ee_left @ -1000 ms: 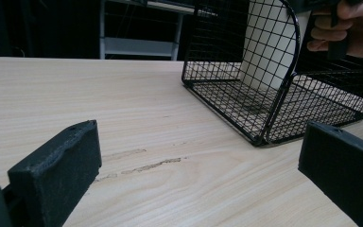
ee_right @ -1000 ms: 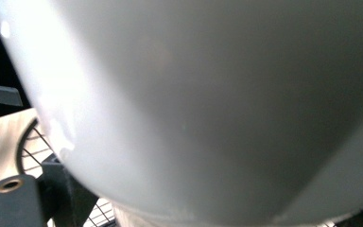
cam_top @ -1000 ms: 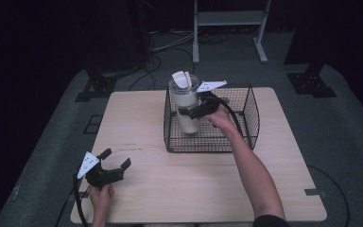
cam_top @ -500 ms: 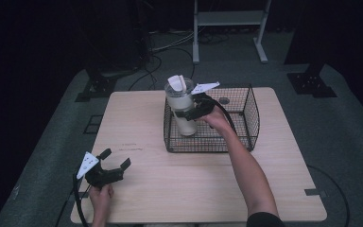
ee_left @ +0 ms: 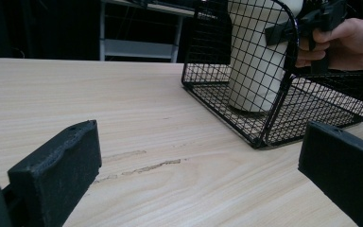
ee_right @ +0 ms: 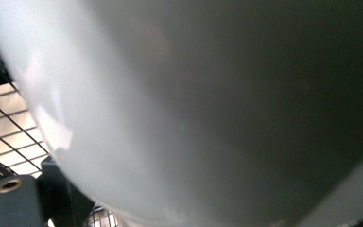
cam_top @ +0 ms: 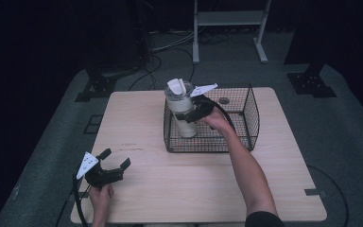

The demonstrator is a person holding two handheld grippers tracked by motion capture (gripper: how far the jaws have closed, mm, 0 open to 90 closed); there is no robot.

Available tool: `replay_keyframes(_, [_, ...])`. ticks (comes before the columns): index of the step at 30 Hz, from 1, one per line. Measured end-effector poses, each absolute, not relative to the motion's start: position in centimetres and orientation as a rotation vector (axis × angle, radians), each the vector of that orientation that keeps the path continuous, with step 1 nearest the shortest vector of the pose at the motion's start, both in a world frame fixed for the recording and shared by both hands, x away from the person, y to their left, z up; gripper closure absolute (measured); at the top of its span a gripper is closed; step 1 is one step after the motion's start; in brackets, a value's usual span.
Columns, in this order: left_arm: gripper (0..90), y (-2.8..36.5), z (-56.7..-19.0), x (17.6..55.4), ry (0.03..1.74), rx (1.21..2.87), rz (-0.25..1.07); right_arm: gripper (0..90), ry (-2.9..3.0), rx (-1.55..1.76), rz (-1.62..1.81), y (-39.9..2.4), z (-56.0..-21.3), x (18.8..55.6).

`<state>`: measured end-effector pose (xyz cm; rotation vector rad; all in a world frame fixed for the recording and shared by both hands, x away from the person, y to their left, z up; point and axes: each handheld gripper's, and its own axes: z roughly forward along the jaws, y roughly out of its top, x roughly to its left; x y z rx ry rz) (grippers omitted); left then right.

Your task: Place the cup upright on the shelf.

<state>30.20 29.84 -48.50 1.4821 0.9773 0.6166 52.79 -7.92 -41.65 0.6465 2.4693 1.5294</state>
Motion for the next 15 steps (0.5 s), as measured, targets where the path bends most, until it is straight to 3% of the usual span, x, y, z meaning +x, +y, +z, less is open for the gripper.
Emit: replay_keyframes(15, [0.0, 29.81, -48.51, 30.17, 0.977, 1.483, 0.616, 8.8, 2.46, 0.615, 1.527, -8.42, -41.83, 52.53])
